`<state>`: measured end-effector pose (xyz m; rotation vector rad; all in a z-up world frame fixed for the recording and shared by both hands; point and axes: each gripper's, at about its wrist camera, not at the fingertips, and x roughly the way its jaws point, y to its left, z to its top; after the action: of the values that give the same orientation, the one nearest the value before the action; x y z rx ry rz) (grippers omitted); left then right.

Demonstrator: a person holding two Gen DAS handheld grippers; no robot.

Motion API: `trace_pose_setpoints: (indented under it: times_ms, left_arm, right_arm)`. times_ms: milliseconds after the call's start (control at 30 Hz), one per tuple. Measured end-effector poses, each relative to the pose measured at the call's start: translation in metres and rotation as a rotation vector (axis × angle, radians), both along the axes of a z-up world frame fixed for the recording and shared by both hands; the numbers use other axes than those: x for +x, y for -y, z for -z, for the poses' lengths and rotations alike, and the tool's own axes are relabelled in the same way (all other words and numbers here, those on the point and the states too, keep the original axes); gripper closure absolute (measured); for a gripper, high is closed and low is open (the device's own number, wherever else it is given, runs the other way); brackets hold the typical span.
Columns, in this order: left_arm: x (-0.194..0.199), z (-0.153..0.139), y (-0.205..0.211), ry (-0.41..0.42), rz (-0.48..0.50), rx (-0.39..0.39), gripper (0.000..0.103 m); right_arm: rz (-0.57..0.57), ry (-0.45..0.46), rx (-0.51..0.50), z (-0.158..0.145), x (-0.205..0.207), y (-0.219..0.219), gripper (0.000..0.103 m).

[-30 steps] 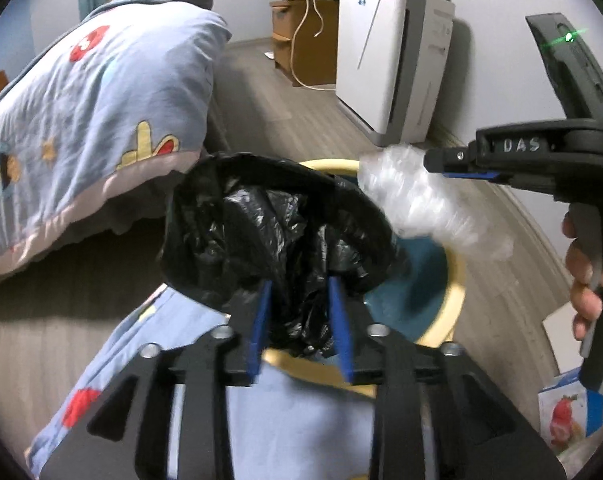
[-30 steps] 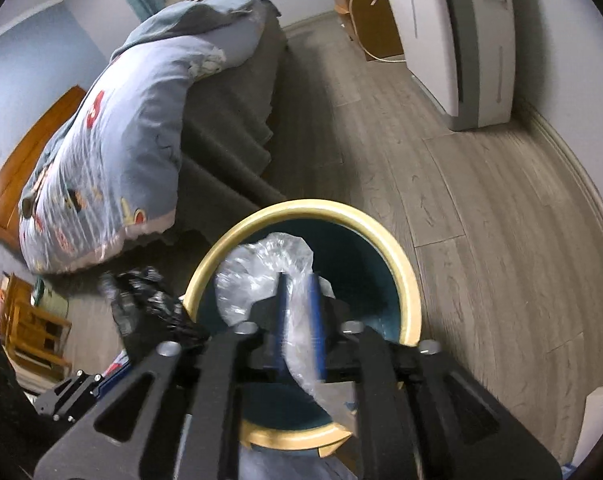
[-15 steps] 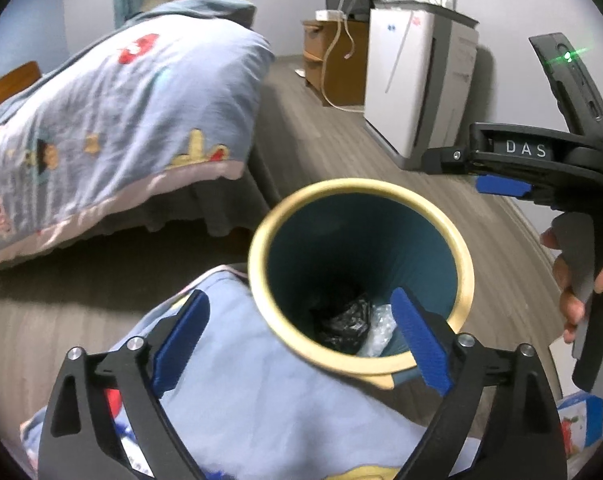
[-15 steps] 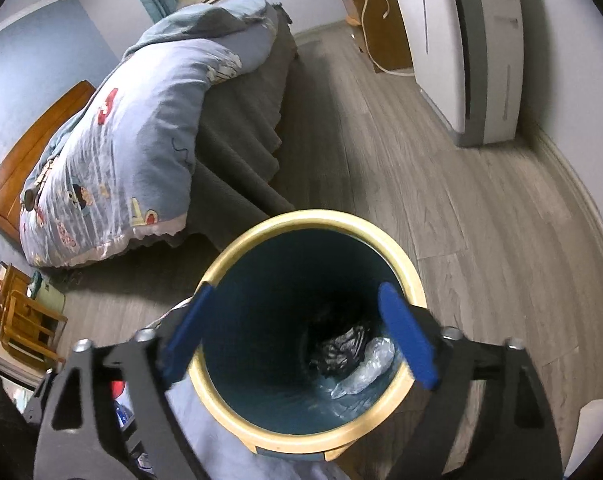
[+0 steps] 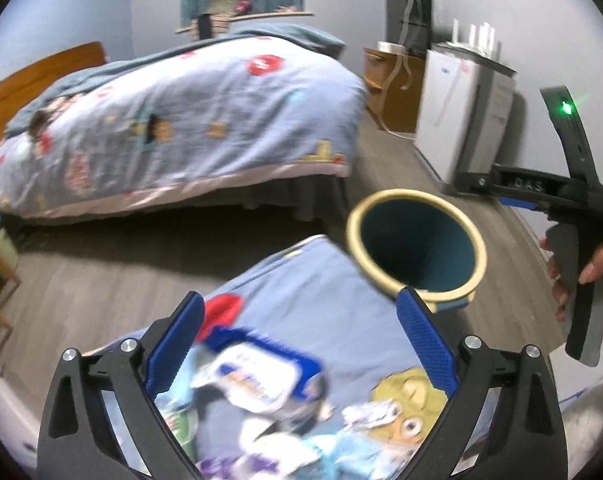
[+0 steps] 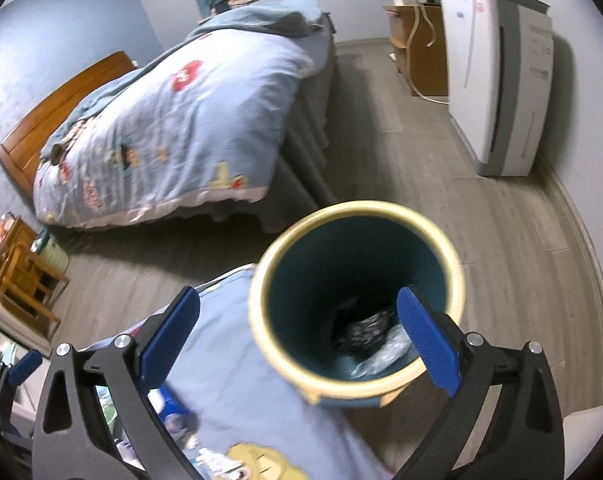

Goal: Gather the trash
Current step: 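Return both tools to the trash pile on the cushion, then grasp the COLTALIN box with left tool while right tool grasps the wet-wipe pack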

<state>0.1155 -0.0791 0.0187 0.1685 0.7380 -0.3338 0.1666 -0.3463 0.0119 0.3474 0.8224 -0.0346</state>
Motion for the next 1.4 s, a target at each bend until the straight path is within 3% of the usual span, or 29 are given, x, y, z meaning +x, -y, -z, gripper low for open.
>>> trace_pose_setpoints:
  times_ms: [233, 433, 567, 700, 867, 1000, 1233, 1400]
  left_arm:
    - [-0.040, -0.014, -0.074, 0.043, -0.108, 0.008, 0.006]
    - [-0.055, 0.013, -0.126, 0.010, -0.211, 0.029, 0.006]
    - [-0.047, 0.026, -0.156, -0.060, -0.283, -0.029, 0.006]
    - [-0.041, 0.042, -0.168, -0.097, -0.306, -0.014, 0.006]
    - [-0.032, 0.072, -0.179, -0.187, -0.343, 0.029, 0.006]
    - [-0.026, 0.086, -0.184, -0.227, -0.356, 0.039, 0.006]
    - [-0.016, 0.123, -0.175, -0.340, -0.314, 0.061, 0.006]
    - [-0.011, 0.154, -0.175, -0.431, -0.301, 0.075, 0.006]
  right_arm:
    - [-0.099, -0.019, -0.006, 0.000, -0.022, -0.066, 0.006]
    - [-0.169, -0.085, -0.021, 0.022, -0.036, -0.110, 0.006]
    - [-0.217, -0.099, -0.058, 0.030, -0.038, -0.132, 0.006]
    - [-0.266, -0.106, -0.128, 0.035, -0.036, -0.150, 0.006]
    - [-0.303, -0.125, -0.108, 0.047, -0.025, -0.164, 0.006]
    - [-0.338, -0.140, -0.156, 0.058, -0.013, -0.178, 0.006]
    - [-0.446, -0.166, -0.236, 0.081, 0.013, -0.203, 0.006]
    - [-0.503, -0.201, -0.223, 0.104, 0.028, -0.212, 0.006]
